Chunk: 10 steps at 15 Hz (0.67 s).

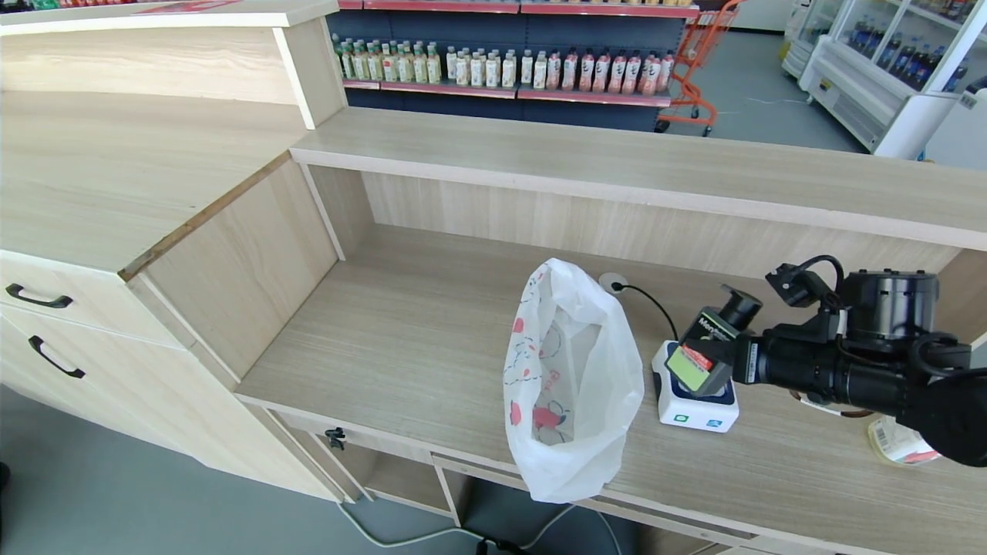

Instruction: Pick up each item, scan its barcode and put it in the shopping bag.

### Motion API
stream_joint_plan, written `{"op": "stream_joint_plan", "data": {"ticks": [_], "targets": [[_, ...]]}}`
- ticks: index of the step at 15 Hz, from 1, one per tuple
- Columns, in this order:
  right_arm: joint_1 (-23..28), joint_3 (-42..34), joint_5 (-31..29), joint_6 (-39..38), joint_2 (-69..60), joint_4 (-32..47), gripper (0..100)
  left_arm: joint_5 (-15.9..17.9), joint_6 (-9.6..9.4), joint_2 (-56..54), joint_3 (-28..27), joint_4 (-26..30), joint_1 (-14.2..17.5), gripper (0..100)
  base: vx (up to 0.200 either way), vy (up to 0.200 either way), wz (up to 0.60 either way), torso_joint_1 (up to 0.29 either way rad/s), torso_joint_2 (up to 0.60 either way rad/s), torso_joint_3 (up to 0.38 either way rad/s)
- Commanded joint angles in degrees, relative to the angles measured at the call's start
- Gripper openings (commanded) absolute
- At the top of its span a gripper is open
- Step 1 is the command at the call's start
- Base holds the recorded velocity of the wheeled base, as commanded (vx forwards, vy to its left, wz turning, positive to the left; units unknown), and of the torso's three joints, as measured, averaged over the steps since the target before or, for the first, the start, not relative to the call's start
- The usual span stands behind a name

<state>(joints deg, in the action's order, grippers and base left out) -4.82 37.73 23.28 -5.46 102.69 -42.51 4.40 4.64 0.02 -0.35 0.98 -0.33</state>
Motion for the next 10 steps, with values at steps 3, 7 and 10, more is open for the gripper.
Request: {"op": "stream_joint_plan", "data": {"ticks": [3, 7, 10], "targets": [[0.2, 2.7, 0.0, 0.1, 3.5, 0.1, 0, 0.0, 0.01, 0.0, 0.0, 0.0, 0.0, 100, 0.000, 0.000, 0.00, 0.000, 0.00, 0.000], [0.3, 4.1, -0.2, 1.7, 6.6, -1.0, 0, 0.0, 0.01, 0.0, 0.0, 0.0, 0.0, 100, 0.000, 0.000, 0.00, 0.000, 0.00, 0.000], [0.3, 5.2, -0.1, 1.9, 8.0, -2.5, 0, 0.0, 0.01, 0.0, 0.0, 0.0, 0.0, 100, 0.000, 0.000, 0.00, 0.000, 0.00, 0.000]]}}
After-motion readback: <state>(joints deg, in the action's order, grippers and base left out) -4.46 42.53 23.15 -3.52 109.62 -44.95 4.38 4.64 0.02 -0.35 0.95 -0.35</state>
